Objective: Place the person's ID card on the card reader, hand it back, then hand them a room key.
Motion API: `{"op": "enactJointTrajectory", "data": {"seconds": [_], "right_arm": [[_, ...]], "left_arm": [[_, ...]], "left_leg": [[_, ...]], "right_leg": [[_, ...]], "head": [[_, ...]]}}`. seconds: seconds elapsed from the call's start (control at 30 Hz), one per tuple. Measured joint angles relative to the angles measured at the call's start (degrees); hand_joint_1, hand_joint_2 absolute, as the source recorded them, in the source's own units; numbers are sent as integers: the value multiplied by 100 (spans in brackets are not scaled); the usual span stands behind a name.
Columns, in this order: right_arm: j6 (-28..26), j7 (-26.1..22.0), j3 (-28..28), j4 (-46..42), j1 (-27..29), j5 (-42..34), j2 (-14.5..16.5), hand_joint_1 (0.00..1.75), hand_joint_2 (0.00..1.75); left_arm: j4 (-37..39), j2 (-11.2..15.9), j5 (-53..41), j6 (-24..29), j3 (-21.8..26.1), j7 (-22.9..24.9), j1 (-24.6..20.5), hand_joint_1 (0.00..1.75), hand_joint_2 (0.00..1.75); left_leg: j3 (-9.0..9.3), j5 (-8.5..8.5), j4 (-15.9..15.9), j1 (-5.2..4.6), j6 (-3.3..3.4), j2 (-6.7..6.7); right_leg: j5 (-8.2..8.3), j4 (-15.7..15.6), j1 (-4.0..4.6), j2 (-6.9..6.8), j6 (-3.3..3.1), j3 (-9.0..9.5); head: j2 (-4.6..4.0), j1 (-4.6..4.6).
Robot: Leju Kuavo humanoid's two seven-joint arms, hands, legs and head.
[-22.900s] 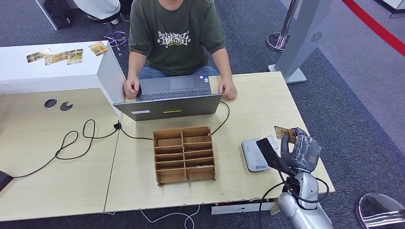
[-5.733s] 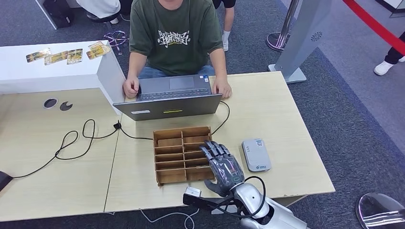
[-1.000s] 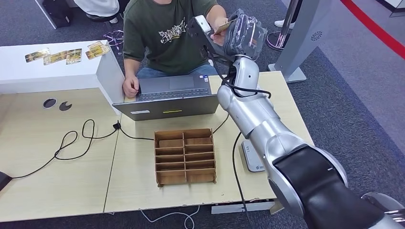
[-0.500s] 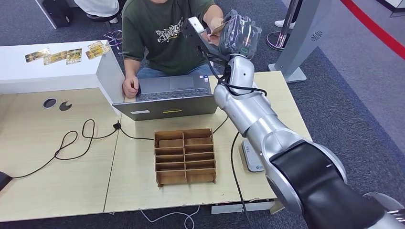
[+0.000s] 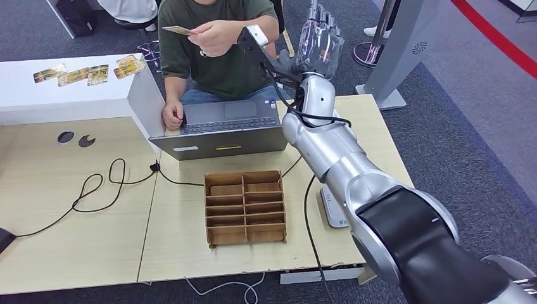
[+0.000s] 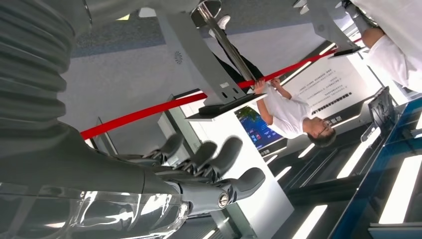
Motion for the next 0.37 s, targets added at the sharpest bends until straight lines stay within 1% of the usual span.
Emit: {"op": "enactJointTrajectory", "data": {"seconds": [0.17, 0.37], "right_arm": [[-142, -167, -1, -4, 5, -87, 7, 0, 175], [-308, -507, -30, -145, 118, -362, 17, 0, 175]], "left_arm": [[0, 2, 52, 0, 0, -10, 1, 0, 0], [0, 2, 148, 0, 0, -87, 8, 0, 0]], "left_leg": [[0, 0, 0, 0, 0, 0], [0, 0, 0, 0, 0, 0]], "right_leg": [[0, 0, 0, 0, 0, 0], [0, 0, 0, 0, 0, 0]], "head": [[1, 0], [1, 0]]}}
